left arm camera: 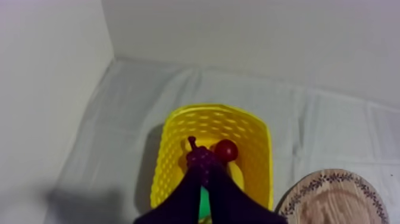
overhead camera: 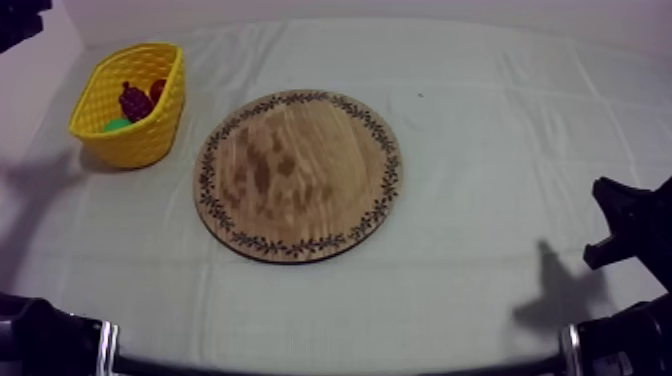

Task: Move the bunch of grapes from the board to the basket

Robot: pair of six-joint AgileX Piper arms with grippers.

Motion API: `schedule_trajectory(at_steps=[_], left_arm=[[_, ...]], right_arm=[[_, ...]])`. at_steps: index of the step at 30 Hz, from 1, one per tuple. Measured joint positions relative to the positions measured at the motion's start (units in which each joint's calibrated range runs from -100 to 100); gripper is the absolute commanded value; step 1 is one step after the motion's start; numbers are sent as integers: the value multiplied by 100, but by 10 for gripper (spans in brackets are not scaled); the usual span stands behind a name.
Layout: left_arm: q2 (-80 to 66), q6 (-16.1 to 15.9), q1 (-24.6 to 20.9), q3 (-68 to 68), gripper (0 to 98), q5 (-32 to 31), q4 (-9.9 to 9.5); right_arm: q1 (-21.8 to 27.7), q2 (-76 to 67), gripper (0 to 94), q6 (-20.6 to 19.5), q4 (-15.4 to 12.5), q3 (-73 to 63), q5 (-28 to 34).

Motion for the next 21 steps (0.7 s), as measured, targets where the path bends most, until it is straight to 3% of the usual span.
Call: schedule_trajectory(at_steps=[7, 15, 21], left_arm=[[-1775, 70, -11, 1611, 1, -684, -53], [-3697, 253, 16, 3555, 0, -882, -191], [-4818, 299, 23, 4846, 0, -1220, -395]], right_arm=[[0, 0, 4, 3, 0, 0, 0], [0, 0, 4, 3, 0, 0, 0], [0, 0, 4, 3, 0, 0, 0]])
